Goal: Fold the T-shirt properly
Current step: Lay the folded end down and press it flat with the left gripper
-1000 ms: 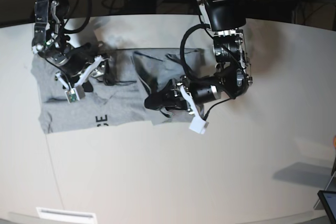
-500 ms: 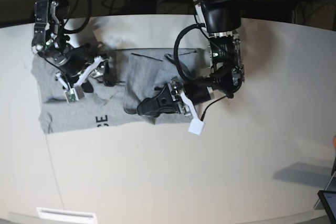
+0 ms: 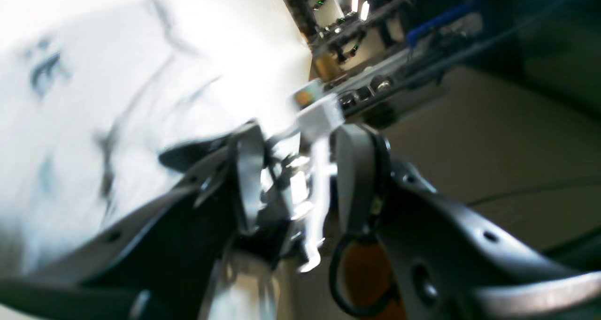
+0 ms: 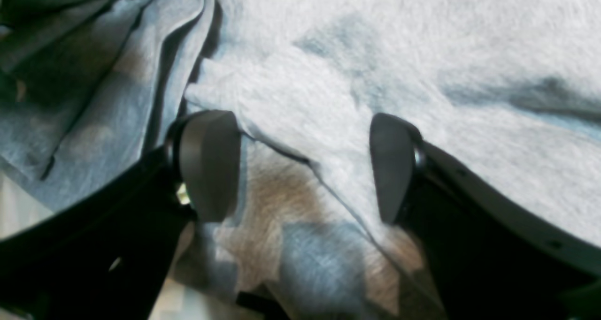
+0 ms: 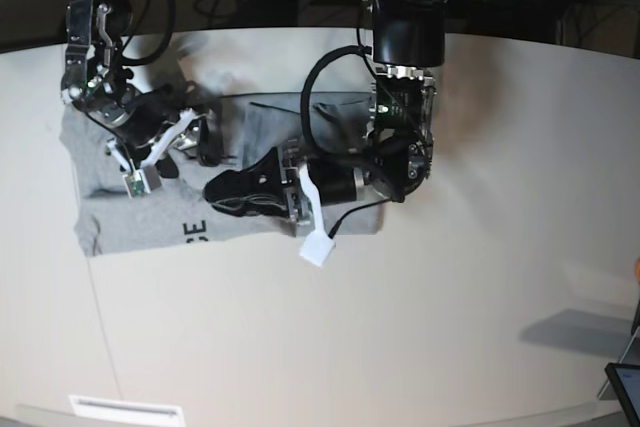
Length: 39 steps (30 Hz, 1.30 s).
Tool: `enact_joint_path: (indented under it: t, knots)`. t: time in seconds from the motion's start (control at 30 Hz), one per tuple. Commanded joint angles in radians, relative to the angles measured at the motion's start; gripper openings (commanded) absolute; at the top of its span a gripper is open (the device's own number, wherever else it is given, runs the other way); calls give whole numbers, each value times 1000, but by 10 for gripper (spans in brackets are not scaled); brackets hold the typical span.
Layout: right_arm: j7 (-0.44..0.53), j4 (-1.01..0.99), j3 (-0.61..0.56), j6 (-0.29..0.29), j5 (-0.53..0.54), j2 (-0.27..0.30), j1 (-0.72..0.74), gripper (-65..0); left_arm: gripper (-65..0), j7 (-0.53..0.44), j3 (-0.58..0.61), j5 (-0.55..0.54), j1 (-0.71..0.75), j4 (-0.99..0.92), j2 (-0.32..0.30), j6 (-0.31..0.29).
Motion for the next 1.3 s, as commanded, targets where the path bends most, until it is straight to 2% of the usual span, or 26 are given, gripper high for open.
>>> enact_joint_path:
  t: [0.0, 0.17, 0.23, 0.27, 0.33, 0.43, 0.5, 0.6, 0.67, 0.73, 0.77, 0.8, 1.0, 1.07, 1.13, 1.27]
  knots:
    - [-34, 1, 2, -6, -12, 4, 0, -222, -393, -19, 4, -41, -26, 54, 7, -9]
    - [-34, 1, 2, -6, -12, 7, 0, -222, -395, -22, -34, -41, -31, 181, 7, -9]
    - [-34, 1, 2, -6, -12, 9, -3, -222, -396, -22, -66, 24, -19, 218, 6, -9]
    - [-34, 1, 2, -6, -12, 9, -3, -222, -401, -24, -89, 64, 1, 244, -19, -9]
    - [-34, 1, 2, -6, -12, 9, -7, -222, -453, -25, -143, 136, 34, 307, -63, -9]
    - [-34, 1, 2, -6, -12, 9, -7, -222, -556, -25, -237, 185, 70, 394, -138, -9]
    - [-34, 1, 2, -6, -12, 9, -7, -222, -576, -25, -278, 187, 84, 430, -193, 63]
    - [-34, 1, 2, -6, -12, 7, -7, -222, -546, -41, -343, 220, 113, 442, -276, 173]
    - [-34, 1, 2, -6, -12, 7, -7, -222, -549, -64, -356, 251, 124, 440, -315, 215]
    - [-34, 1, 2, -6, -12, 6, -5, -222, -595, -68, -355, 262, 121, 436, -339, 225]
    - [-34, 1, 2, -6, -12, 4, -5, -222, -643, -68, -355, 262, 119, 436, -341, 225]
    - [-34, 1, 2, -6, -12, 4, -5, -223, -650, -68, -355, 263, 115, 434, -342, 225]
    - [-34, 1, 2, -6, -12, 4, -8, -223, -650, -64, -355, 368, 75, 348, -313, 225]
    - [-34, 1, 2, -6, -12, 4, -8, -223, -650, -64, -355, 374, 64, 287, -296, 235]
    - [-36, 1, 2, -6, -12, 4, -8, -223, -650, -70, -355, 374, 61, 235, -287, 270]
    - [-36, 1, 2, -6, -12, 4, -8, -223, -650, -70, -355, 374, 58, 204, -278, 273]
